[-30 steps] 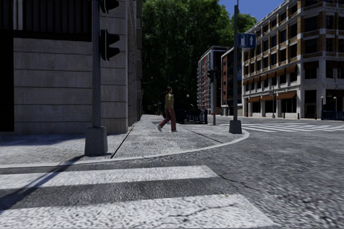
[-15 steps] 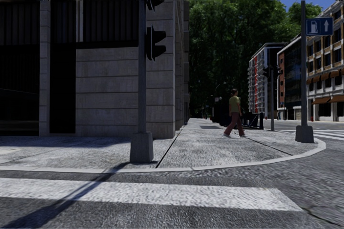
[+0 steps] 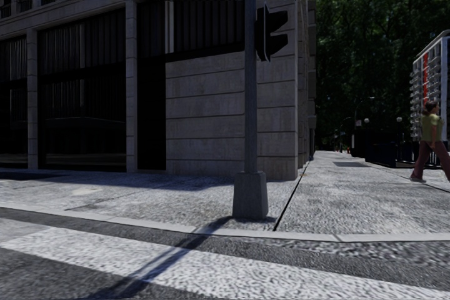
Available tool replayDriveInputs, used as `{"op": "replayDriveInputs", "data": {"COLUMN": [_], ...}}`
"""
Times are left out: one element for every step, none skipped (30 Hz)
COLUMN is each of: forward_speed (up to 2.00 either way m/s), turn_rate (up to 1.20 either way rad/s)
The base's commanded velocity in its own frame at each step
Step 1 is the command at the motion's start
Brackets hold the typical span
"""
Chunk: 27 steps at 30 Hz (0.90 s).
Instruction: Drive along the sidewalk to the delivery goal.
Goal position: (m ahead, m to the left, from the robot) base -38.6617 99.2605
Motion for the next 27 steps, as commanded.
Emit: {"op": "replayDriveInputs", "data": {"forward_speed": [1.03, 1.03, 1.03, 1.03, 1.03, 1.03, 1.03, 1.03, 1.03, 1.03, 1.03, 1.03, 1.03, 1.03, 1.03, 1.03, 1.03, 1.03, 1.03, 1.03, 1.03, 1.03, 1.03, 1.03, 1.05, 1.07, 1.07], "turn_rate": [0.87, 0.87, 0.87, 0.87, 0.87, 0.87, 0.87, 0.87, 0.87, 0.87, 0.87, 0.87, 0.87, 0.87, 0.88, 0.91, 0.92, 0.92, 0.92, 0.92, 0.92, 0.92, 0.92, 0.92, 0.92, 0.92, 0.92]}}
